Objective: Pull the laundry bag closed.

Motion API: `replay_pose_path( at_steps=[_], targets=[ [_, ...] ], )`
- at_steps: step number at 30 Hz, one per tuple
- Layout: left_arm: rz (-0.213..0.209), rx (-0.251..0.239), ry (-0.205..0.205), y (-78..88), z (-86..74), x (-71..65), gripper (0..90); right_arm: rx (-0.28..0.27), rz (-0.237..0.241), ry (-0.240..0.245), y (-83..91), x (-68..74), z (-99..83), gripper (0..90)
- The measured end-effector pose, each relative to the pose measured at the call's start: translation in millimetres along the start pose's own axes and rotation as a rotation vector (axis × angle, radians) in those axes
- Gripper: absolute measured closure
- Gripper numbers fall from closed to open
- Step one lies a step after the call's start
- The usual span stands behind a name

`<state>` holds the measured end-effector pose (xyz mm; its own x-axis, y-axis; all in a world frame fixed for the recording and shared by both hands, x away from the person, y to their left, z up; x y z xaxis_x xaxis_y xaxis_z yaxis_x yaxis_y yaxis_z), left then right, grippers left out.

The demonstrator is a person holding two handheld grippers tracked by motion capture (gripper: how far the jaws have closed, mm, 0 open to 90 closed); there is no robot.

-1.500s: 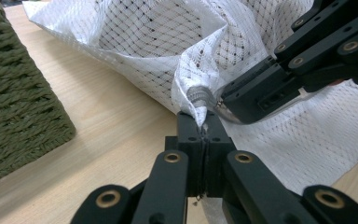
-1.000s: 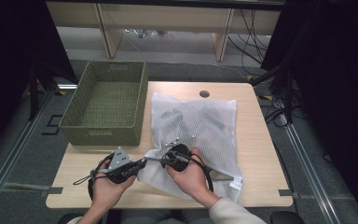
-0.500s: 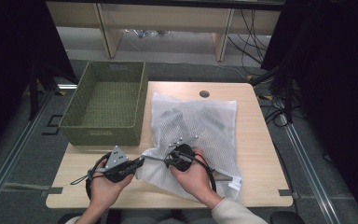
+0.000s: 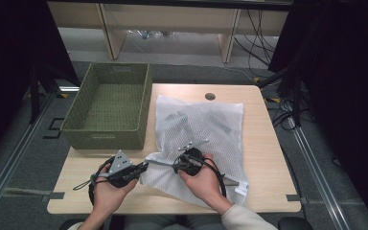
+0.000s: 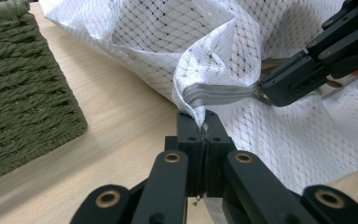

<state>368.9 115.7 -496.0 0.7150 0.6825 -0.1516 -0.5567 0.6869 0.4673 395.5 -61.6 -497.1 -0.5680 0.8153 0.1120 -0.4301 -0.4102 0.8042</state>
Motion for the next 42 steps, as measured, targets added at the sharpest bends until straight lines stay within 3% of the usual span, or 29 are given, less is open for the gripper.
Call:
replay_pose_path(
  at_steps=[3, 7, 9, 12, 15, 22, 23, 33, 36, 38, 42],
  targets=[
    [0.002, 0.002, 0.006, 0.1, -0.8, 1.0, 88.5, 0.011, -0.001, -0.021, 1.1, 2.8, -0.7, 87.0],
    [0.002, 0.003, 0.012, -0.7, -1.7, 1.1, 88.5, 0.009, 0.004, -0.014, 1.9, 2.0, -1.6, 87.0],
    [0.001, 0.002, 0.006, -0.3, -1.8, 2.0, 88.5, 0.033, 0.001, 0.001, 4.8, -3.5, -4.3, 87.0],
    [-0.002, 0.006, 0.007, -1.4, -2.3, 0.2, 88.5, 0.040, -0.002, -0.040, 7.8, -5.0, -6.9, 87.0],
    [-0.003, 0.001, 0.017, -1.7, -2.2, 0.0, 88.5, 0.037, -0.004, -0.047, 8.9, -5.6, -7.2, 87.0],
    [0.001, 0.005, 0.015, -2.0, -3.4, 1.0, 88.5, 0.041, -0.004, -0.028, 8.5, -11.1, -10.0, 87.0],
    [0.001, 0.014, 0.003, -1.4, -3.5, 1.4, 88.5, 0.041, -0.007, -0.041, 8.4, -10.7, -10.5, 87.0],
    [0.001, 0.006, 0.013, -1.4, -3.7, 2.2, 88.5, 0.041, -0.020, -0.059, 12.2, -14.1, -12.0, 87.0],
    [0.006, 0.012, 0.013, -1.1, -4.1, 3.0, 88.5, 0.041, -0.010, -0.029, 12.1, -17.3, -12.0, 87.0],
    [0.000, 0.001, 0.021, -2.0, -3.9, 2.2, 88.5, 0.029, -0.027, -0.039, 12.0, -16.8, -11.8, 87.0],
    [0.005, 0.007, 0.014, -1.3, -4.1, 2.9, 88.5, 0.043, -0.012, -0.031, 12.0, -17.4, -12.4, 87.0]
  ],
)
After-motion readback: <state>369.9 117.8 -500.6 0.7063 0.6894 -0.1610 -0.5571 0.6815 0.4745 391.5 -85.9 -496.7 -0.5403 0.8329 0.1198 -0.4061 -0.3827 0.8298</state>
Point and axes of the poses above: each handheld gripper's, and its own axes: y roughly backward along the jaws, z roughly out of its top, x roughly to its left, the point moved 6 cm from there along -y, roughly forward along the jaws, and after that the axes turned 8 degrees about -z, right-handed, at the moved point
